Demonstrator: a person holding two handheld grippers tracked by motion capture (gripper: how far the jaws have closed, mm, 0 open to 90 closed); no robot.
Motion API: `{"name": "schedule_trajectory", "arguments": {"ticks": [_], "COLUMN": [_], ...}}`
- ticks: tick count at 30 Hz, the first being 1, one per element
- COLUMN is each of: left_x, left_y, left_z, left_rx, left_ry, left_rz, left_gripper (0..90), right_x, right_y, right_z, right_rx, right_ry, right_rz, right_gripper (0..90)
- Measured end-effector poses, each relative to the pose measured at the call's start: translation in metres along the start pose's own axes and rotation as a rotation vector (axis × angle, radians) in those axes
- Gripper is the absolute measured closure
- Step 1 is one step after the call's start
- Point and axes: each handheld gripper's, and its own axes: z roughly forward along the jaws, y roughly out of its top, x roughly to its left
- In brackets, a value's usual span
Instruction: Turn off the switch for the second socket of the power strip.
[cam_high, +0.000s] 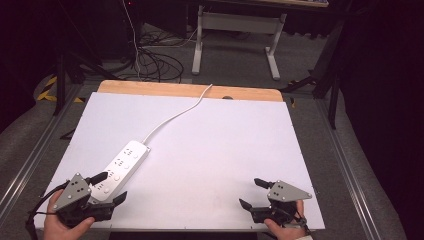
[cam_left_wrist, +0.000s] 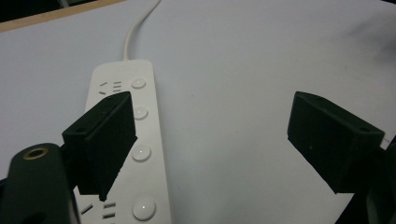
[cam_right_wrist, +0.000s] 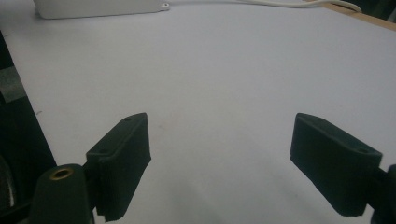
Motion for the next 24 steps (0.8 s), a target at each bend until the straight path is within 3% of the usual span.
{"name": "schedule_trajectory", "arguments": {"ticks": [18, 24], "left_x": [0.018, 0.02], "left_y": [0.019, 0.027], "left_z": [0.0, 0.001], "left_rx": [0.009, 0.002], "left_ry": [0.035, 0.043], "left_rz": [-0.044, -0.031], "left_gripper": [19.8, 19.8], "right_x": [0.001, 0.0], "right_y": [0.0, 0.0], "right_z": [0.002, 0.003], "right_rx": [0.01, 0.011], "right_ry": [0.002, 0.0], "right_rz": [-0.006, -0.005], "right_gripper": [20.3, 20.2]}}
